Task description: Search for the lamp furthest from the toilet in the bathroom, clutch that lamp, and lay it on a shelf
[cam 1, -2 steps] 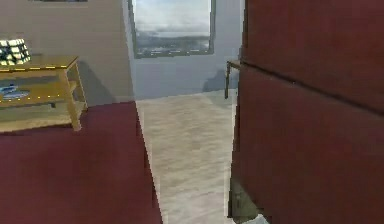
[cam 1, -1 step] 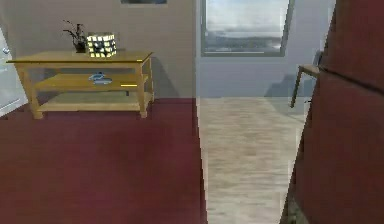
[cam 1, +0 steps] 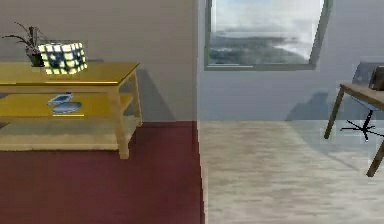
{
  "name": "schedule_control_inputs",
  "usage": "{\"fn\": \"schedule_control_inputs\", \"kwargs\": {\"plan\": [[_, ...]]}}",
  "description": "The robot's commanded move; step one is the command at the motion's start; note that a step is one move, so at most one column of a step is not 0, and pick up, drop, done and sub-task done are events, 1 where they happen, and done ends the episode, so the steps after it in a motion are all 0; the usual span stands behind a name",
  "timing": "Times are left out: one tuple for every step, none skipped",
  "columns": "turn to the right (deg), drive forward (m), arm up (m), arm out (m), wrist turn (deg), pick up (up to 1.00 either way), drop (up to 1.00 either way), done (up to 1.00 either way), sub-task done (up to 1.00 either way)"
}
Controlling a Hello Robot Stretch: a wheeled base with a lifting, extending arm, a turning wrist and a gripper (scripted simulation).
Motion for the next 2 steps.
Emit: {"fn": "schedule_control_inputs", "kwargs": {"plan": [[-12.0,0.00,0.00,0.00,0.0,0.00,0.00,0.00,0.00],[0.0,0.05,0.00,0.00,0.0,0.00,0.00,0.00,0.00]]}}
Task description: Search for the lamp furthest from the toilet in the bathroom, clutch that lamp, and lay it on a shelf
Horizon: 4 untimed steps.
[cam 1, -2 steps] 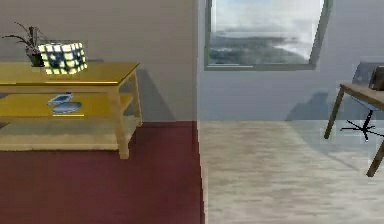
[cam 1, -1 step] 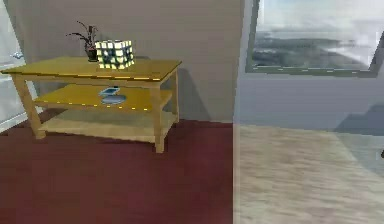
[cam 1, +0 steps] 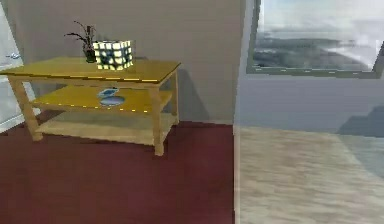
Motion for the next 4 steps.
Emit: {"fn": "schedule_control_inputs", "kwargs": {"plan": [[45.0,0.00,0.00,0.00,0.0,0.00,0.00,0.00,0.00],[33.0,0.00,0.00,0.00,0.0,0.00,0.00,0.00,0.00],[0.0,0.35,0.00,0.00,0.0,0.00,0.00,0.00,0.00],[-45.0,0.00,0.00,0.00,0.0,0.00,0.00,0.00,0.00]]}}
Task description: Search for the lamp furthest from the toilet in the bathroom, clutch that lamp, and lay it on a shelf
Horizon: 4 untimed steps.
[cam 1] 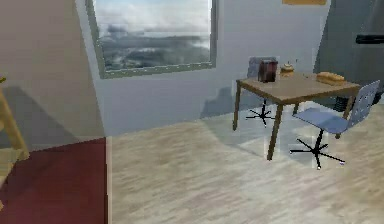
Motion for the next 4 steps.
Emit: {"fn": "schedule_control_inputs", "kwargs": {"plan": [[-36.0,0.00,0.00,0.00,0.0,0.00,0.00,0.00,0.00],[0.0,0.25,0.00,0.00,0.0,0.00,0.00,0.00,0.00],[45.0,0.00,0.00,0.00,0.0,0.00,0.00,0.00,0.00],[45.0,0.00,0.00,0.00,0.0,0.00,0.00,0.00,0.00]]}}
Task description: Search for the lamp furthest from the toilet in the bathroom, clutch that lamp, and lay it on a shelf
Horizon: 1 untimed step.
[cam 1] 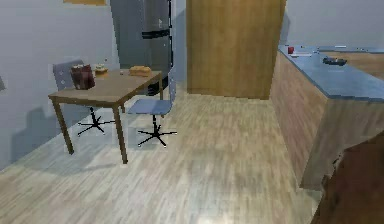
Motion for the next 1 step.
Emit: {"fn": "schedule_control_inputs", "kwargs": {"plan": [[6.0,0.00,0.00,0.00,0.0,0.00,0.00,0.00,0.00]]}}
